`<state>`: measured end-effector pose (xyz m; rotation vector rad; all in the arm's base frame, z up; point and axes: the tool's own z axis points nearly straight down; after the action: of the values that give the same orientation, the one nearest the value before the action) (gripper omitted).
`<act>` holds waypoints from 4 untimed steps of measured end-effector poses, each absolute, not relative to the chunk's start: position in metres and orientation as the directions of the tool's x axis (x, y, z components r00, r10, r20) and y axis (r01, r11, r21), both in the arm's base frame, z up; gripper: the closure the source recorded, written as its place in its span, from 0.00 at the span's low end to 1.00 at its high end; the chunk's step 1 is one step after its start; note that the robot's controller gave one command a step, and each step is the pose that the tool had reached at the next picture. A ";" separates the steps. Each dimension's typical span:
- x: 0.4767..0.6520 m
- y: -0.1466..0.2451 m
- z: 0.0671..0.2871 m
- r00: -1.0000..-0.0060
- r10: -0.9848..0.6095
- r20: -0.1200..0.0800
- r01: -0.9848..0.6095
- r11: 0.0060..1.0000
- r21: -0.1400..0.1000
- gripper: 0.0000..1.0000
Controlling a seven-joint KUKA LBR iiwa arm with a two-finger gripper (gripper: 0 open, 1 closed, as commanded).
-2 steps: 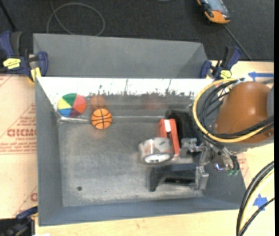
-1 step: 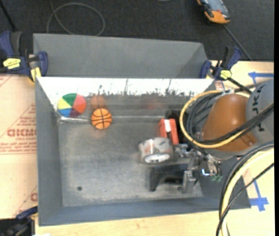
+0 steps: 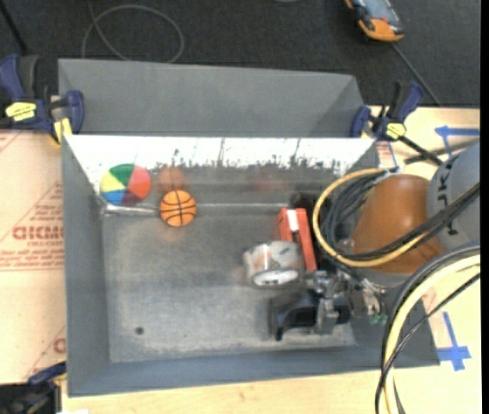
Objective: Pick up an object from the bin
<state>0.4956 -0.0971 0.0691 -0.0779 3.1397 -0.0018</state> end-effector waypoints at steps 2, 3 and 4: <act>0.495 -0.097 0.072 -0.999 -0.050 0.001 -0.050 0.999 -0.001 1.00; 0.495 -0.097 0.078 -0.999 -0.050 0.001 -0.050 0.999 -0.001 1.00; 0.494 -0.097 0.085 -0.999 -0.050 0.005 -0.050 0.999 0.000 1.00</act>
Offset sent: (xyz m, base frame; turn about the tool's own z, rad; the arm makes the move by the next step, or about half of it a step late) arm 0.0000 0.0000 0.0231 0.0000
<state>0.4938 -0.0973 0.0850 -0.0785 3.1453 0.0004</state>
